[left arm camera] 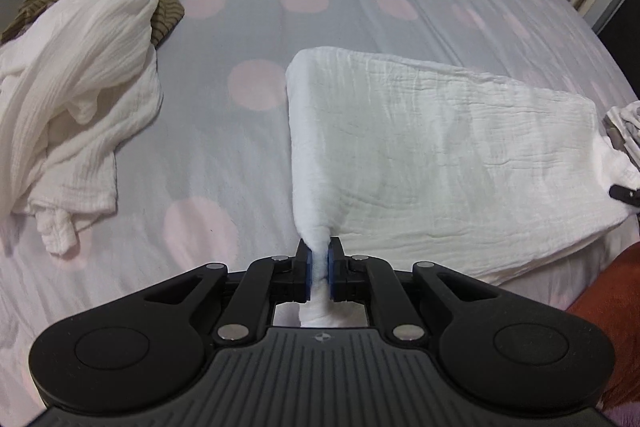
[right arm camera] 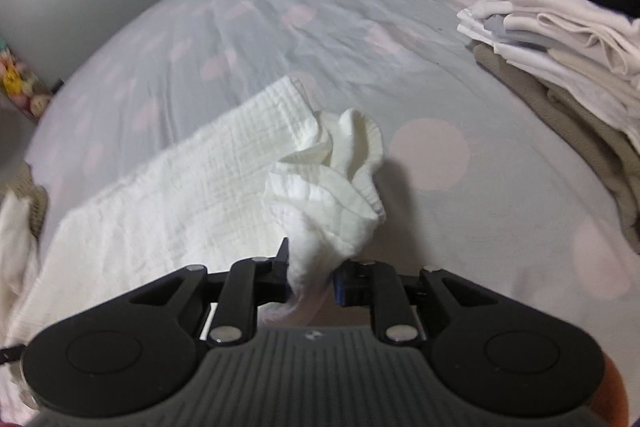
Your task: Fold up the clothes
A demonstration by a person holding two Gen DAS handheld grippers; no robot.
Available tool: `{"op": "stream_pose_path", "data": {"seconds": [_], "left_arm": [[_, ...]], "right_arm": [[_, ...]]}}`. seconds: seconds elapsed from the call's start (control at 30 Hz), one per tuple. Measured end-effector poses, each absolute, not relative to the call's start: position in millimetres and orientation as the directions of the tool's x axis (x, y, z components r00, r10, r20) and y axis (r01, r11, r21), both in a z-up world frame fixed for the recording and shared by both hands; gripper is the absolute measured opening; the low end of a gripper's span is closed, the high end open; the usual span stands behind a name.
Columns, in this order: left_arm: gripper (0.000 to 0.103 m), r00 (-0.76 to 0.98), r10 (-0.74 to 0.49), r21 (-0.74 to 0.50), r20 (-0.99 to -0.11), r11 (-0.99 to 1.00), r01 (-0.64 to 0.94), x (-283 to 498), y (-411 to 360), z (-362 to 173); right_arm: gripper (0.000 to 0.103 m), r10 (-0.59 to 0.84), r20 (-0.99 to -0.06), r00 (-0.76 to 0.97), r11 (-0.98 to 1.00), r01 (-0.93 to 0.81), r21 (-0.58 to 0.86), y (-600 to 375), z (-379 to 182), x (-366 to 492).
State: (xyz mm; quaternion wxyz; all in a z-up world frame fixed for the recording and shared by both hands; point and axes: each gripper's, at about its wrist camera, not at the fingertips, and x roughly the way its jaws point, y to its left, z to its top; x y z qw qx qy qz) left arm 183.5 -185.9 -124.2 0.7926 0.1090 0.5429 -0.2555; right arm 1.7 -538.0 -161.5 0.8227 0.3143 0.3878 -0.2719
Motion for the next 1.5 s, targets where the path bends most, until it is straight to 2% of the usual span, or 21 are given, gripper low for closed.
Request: {"op": "stream_pose_path", "data": {"seconds": [0.1,0.2,0.3,0.37,0.43,0.57,0.73,0.93,1.1,1.33,1.47,1.5], "left_arm": [[0.008,0.299,-0.285,-0.094,-0.911,0.848,0.522,178.5,-185.6,-119.9],[0.009,0.317,-0.283,-0.083,-0.905,0.849,0.521,173.5,-185.3,-115.5],[0.009,0.337,-0.282,-0.073,-0.898,0.851,0.52,168.5,-184.9,-110.8],[0.01,0.376,-0.321,-0.089,-0.869,0.849,0.521,165.1,-183.6,-98.3],[0.014,0.413,-0.372,-0.12,-0.831,0.846,0.52,163.9,-182.2,-85.7],[0.023,0.486,-0.445,-0.142,-0.752,0.83,0.539,169.2,-191.7,-72.0],[0.026,0.496,-0.494,-0.142,-0.714,0.796,0.588,194.2,-218.0,-87.9],[0.027,0.484,-0.55,-0.21,-0.68,0.779,0.59,222.0,-230.5,-128.7],[0.027,0.45,-0.536,-0.222,-0.714,0.783,0.581,228.3,-218.5,-159.3],[0.027,0.454,-0.51,-0.228,-0.731,0.809,0.542,248.0,-189.7,-170.6],[0.027,0.461,-0.51,-0.242,-0.726,0.817,0.523,254.8,-182.6,-171.9],[0.027,0.46,-0.514,-0.246,-0.724,0.816,0.524,255.7,-181.9,-171.8]], "right_arm": [[0.027,-0.219,-0.824,0.523,0.657,0.703,0.272,-538.4,-164.2,-2.2],[0.039,-0.272,-0.803,0.53,0.654,0.714,0.249,-535.3,-156.5,-12.7],[0.042,-0.311,-0.765,0.564,0.644,0.717,0.267,-534.2,-149.5,-25.7],[0.051,-0.306,-0.728,0.613,0.633,0.702,0.325,-536.5,-146.1,-34.6],[0.068,-0.277,-0.682,0.677,0.619,0.669,0.411,-541.0,-141.3,-43.7],[0.079,-0.237,-0.649,0.723,0.633,0.622,0.461,-557.9,-129.9,-41.8],[0.084,-0.255,-0.679,0.688,0.679,0.627,0.381,-587.6,-122.4,-19.6],[0.085,-0.141,-0.779,0.611,0.667,0.64,0.381,-632.2,-159.6,13.5],[0.085,-0.043,-0.817,0.575,0.657,0.632,0.41,-647.6,-185.4,38.2],[0.089,0.017,-0.892,0.451,0.679,0.65,0.341,-646.4,-222.2,74.2],[0.087,-0.007,-0.904,0.426,0.695,0.652,0.302,-639.9,-227.6,82.8],[0.082,-0.014,-0.907,0.421,0.708,0.645,0.288,-637.1,-226.9,84.7]]}}
